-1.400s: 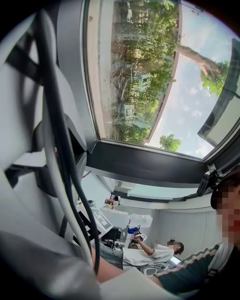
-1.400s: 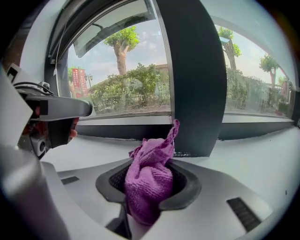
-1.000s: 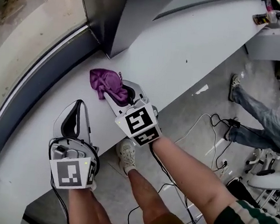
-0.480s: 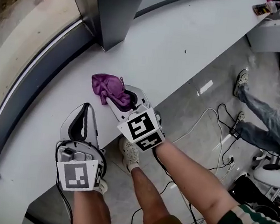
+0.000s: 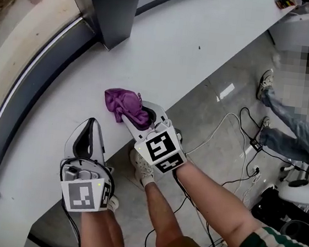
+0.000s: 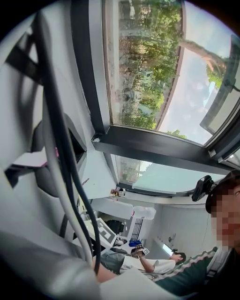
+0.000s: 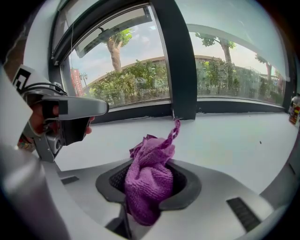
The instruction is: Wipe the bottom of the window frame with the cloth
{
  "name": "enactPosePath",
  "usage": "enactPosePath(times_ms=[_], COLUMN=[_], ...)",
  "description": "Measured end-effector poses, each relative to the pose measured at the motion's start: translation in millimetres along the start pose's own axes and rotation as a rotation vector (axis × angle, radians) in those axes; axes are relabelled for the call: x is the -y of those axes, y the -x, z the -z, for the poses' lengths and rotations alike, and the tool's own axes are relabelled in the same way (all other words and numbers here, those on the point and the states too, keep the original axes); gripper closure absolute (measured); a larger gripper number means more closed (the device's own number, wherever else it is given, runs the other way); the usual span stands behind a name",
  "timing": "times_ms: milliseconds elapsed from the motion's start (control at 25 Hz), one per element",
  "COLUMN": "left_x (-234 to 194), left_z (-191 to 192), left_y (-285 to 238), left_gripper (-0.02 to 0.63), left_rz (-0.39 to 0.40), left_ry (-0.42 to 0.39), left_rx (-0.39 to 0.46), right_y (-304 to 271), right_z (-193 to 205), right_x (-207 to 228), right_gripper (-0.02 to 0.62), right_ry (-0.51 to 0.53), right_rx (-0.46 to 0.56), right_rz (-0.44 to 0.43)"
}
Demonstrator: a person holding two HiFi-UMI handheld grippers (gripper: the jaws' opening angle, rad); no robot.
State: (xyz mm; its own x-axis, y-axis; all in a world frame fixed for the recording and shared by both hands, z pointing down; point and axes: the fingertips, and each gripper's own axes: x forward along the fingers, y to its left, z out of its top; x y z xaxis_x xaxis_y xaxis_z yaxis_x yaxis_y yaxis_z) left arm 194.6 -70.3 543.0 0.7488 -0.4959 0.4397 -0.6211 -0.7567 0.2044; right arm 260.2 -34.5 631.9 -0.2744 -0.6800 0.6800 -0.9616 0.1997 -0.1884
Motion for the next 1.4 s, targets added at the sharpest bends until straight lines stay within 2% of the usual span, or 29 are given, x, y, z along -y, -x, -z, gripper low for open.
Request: enactPosePath(times_ms=[280,640,840,1080,1400], left_x=[15,28,37,38,32], left_z=[11,30,35,36,35], left_y=[2,8,13,17,30], left_gripper=[0.601,0.601,0.601,0.601,0.601], left_rz=[0.008,0.013,0.024,0.033,0.033], left_ry=[-0.015,0.012,0.019,0.012,0.019], left_rx=[-0.017,-0.048,-0.05,-0.055,-0.049], right_y=[16,29,40,41,41], right_z=[18,32,40,48,46], right_x=[-3,-7,-10,-13,-12], right_gripper=[0.446,0.446,0.446,0.446,0.446], right_ry=[-0.013,-0.009,0.058,0.02,0.033], right_rx=[-0.012,-0.031,-0.049,-0.051,-0.048], right_rz=[-0.004,-0.019,-0.028,-0.01,0.038])
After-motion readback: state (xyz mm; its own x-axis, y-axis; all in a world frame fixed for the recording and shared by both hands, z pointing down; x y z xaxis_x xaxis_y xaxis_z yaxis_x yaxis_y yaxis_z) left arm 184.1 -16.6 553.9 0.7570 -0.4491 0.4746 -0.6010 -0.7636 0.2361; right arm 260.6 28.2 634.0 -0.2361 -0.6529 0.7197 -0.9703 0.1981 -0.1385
